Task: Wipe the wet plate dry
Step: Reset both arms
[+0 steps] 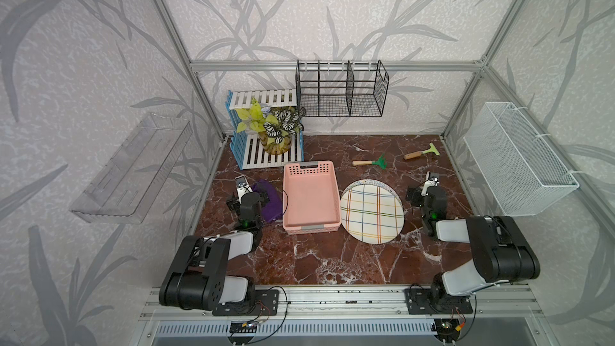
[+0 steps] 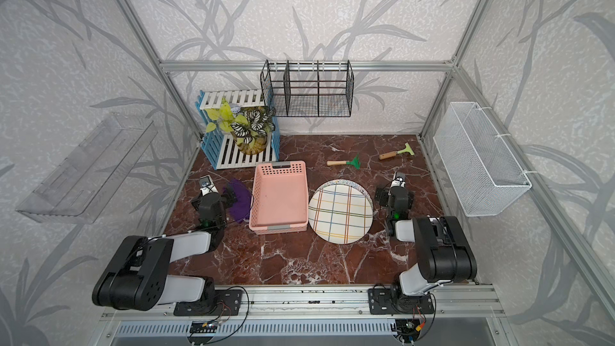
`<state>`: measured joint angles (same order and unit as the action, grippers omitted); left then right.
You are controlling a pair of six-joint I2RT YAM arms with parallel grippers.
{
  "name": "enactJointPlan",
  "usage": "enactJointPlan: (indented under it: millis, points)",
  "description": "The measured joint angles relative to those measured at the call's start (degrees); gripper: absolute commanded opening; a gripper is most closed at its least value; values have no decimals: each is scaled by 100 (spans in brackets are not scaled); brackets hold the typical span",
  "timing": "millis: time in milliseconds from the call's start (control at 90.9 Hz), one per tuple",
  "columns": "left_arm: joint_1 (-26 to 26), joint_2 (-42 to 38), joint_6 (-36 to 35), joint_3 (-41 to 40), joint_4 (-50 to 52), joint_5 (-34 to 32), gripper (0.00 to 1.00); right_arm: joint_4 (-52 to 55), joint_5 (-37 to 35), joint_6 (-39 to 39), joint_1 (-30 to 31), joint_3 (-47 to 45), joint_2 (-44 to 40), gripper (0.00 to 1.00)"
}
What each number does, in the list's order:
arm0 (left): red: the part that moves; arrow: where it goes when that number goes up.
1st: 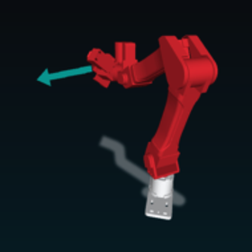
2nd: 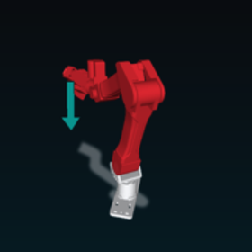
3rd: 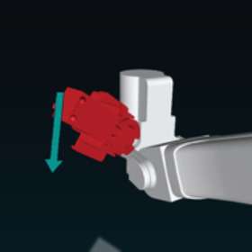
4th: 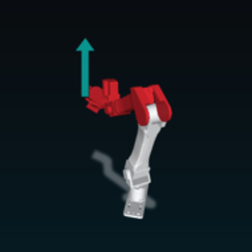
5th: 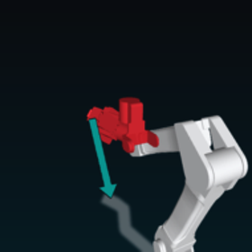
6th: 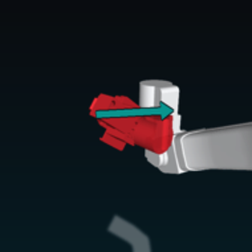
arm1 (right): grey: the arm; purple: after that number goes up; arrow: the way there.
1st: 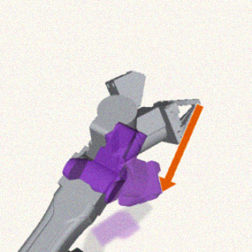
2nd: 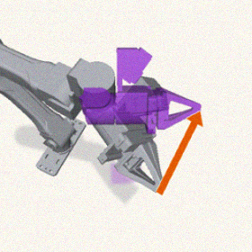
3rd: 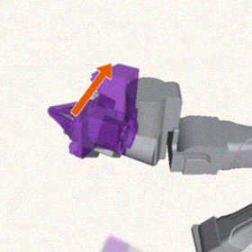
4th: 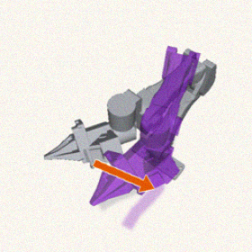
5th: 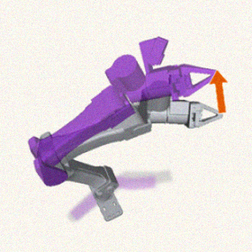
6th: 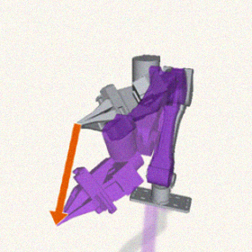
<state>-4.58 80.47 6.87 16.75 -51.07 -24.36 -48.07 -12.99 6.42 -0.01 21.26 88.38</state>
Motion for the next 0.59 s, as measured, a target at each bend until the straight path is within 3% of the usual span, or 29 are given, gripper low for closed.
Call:
enactJointPlan:
  millis: [176, 594]
  points:
    - [186, 599, -271, -260, -1331, 538, 100, -2, 2, -7, 0, 2, -2, 99]
    - [199, 669, -538, -374, -1818, 1060, 100, -2, 2, -7, 0, 11, -2, 99]
